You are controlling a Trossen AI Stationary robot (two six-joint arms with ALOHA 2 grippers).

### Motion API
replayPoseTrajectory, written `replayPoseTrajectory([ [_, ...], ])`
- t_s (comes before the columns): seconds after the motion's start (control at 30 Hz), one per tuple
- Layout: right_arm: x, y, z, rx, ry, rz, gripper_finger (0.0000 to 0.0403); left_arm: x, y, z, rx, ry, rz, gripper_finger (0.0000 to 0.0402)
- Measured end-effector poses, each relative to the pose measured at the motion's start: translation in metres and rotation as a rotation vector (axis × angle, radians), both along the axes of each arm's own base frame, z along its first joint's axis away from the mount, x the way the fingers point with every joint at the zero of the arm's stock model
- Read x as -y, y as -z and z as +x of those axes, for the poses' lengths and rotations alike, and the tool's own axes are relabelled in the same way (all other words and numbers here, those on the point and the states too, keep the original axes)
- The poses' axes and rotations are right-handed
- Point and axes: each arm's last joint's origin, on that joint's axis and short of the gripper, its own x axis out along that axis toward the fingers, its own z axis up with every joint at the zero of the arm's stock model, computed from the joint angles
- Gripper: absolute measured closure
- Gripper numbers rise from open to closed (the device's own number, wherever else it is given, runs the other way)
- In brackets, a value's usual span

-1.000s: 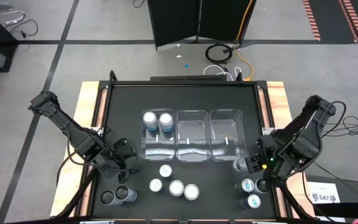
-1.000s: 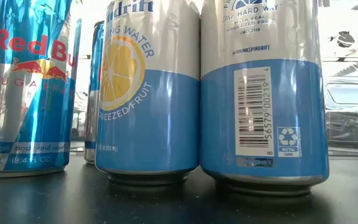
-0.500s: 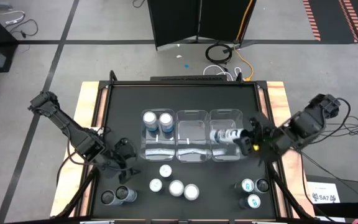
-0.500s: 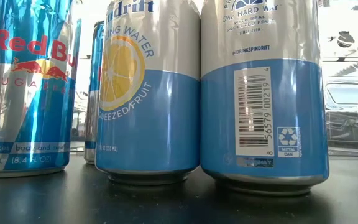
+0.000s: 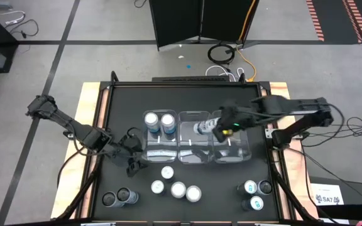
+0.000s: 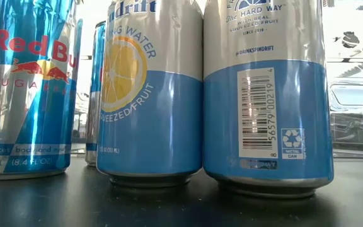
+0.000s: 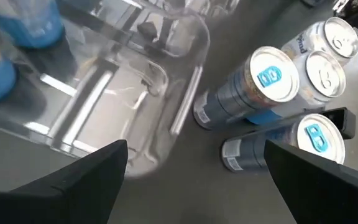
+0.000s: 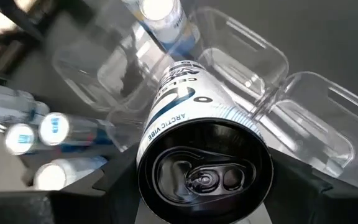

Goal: Sort soda cans
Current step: Put the top white soda can into the middle transparent bin

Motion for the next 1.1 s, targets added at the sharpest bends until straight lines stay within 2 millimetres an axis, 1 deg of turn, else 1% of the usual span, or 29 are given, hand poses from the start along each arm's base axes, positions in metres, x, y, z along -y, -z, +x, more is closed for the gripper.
replayPoseTrajectory([
  [0.13,0.016,0.018,0.032,-0.061,-0.016,0.043,0.015,-0.012,-0.015,0.001,0.024,0.021,0.052,0.0015],
  [0.23,0.026,0.02,0.057,-0.083,-0.009,0.042,0.015,-0.024,-0.026,-0.004,0.02,0.026,0.092,0.0015],
  [0.37,0.04,0.013,0.088,-0.117,0.017,0.033,0.015,-0.039,-0.039,-0.018,0.039,0.032,0.128,0.0015],
  [0.43,0.048,0.014,0.101,-0.173,0.035,0.032,0.015,-0.046,-0.042,-0.027,0.037,0.029,0.142,0.0015],
  [0.57,0.061,0.031,0.128,-0.298,0.057,0.059,0.015,-0.056,-0.047,-0.045,0.022,0.013,0.151,0.0015],
  [0.67,0.065,0.044,0.149,-0.282,0.03,0.074,0.015,-0.06,-0.049,-0.055,0.022,0.008,0.154,0.0015],
  [0.73,0.066,0.051,0.155,-0.276,0.034,0.097,0.015,-0.062,-0.051,-0.06,0.024,0.005,0.162,0.0015],
  [0.83,0.07,0.065,0.157,-0.356,0.069,0.124,0.015,-0.064,-0.051,-0.065,0.021,0.015,0.18,0.0015],
  [0.9,0.073,0.08,0.163,-0.411,0.087,0.115,0.015,-0.065,-0.052,-0.067,0.022,0.017,0.183,0.0015],
  [0.97,0.075,0.09,0.17,-0.413,0.1,0.117,0.015,-0.065,-0.052,-0.068,0.023,0.017,0.187,0.0015],
  [1.1,0.078,0.083,0.166,-0.404,0.114,0.09,0.015,-0.066,-0.051,-0.069,0.013,0.029,0.206,0.0015],
])
